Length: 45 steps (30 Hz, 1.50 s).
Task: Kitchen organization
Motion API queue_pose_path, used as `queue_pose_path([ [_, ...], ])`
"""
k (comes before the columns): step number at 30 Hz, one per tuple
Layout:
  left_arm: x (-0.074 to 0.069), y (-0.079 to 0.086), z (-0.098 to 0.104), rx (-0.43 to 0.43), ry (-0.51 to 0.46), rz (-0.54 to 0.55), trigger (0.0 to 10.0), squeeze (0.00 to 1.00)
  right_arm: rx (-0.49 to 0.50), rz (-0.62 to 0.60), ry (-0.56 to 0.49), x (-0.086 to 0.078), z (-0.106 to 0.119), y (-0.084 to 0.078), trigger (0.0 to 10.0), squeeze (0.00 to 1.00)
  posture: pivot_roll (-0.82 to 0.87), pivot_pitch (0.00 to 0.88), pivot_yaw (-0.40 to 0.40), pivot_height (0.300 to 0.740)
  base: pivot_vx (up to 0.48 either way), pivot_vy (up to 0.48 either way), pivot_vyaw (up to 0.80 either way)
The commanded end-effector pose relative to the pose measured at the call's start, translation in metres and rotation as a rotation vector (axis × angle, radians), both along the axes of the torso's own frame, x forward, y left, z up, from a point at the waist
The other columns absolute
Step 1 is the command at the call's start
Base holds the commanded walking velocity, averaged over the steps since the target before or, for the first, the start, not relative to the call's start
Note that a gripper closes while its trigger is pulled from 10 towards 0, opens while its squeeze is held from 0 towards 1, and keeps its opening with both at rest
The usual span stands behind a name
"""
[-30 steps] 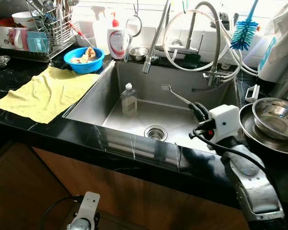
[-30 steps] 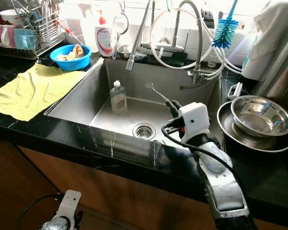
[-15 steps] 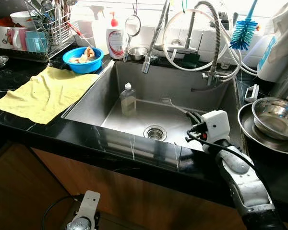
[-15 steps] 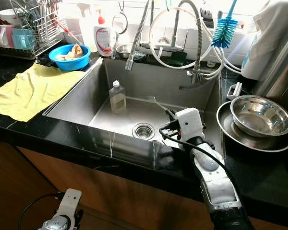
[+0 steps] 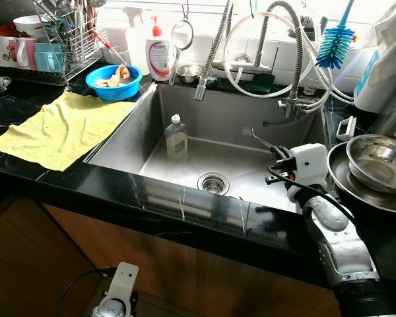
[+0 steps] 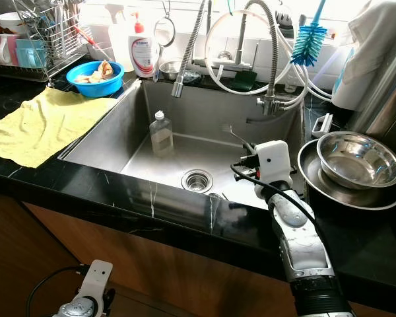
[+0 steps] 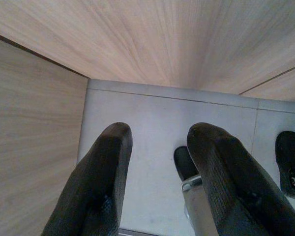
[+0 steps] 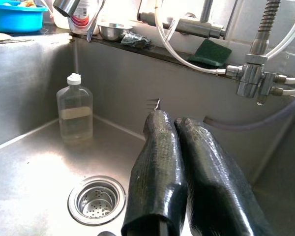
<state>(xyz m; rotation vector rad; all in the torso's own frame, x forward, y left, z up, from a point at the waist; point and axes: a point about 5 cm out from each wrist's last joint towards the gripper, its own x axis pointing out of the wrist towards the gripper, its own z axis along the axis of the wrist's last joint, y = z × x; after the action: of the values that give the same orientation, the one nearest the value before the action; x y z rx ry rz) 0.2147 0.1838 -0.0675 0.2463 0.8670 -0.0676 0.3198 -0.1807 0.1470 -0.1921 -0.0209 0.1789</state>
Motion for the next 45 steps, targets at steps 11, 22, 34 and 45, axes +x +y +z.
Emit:
queue_pose_path([
  [11,0.004,-0.002,0.002,0.009,0.003,-0.034,10.0,0.0,0.021,-0.028,0.026,0.001,-0.009,-0.002,10.0,0.0,-0.13,0.0,0.026,0.74,0.0,0.0,0.0],
  [22,0.009,-0.003,0.005,0.007,-0.009,-0.035,10.0,0.0,0.02,-0.028,0.022,0.004,-0.008,0.0,10.0,1.0,-0.14,0.0,0.031,0.74,0.0,0.0,0.0],
  [34,0.009,-0.001,0.005,0.007,-0.01,-0.019,10.0,0.0,0.025,-0.059,-0.009,0.004,-0.001,-0.003,10.0,0.98,-0.12,0.0,0.035,0.74,0.0,0.0,0.0],
  [45,0.007,0.002,0.004,0.013,-0.001,-0.017,10.0,0.0,0.025,-0.174,-0.215,0.001,0.055,-0.016,10.0,0.0,-0.14,0.0,0.048,0.74,0.0,0.0,0.0],
])
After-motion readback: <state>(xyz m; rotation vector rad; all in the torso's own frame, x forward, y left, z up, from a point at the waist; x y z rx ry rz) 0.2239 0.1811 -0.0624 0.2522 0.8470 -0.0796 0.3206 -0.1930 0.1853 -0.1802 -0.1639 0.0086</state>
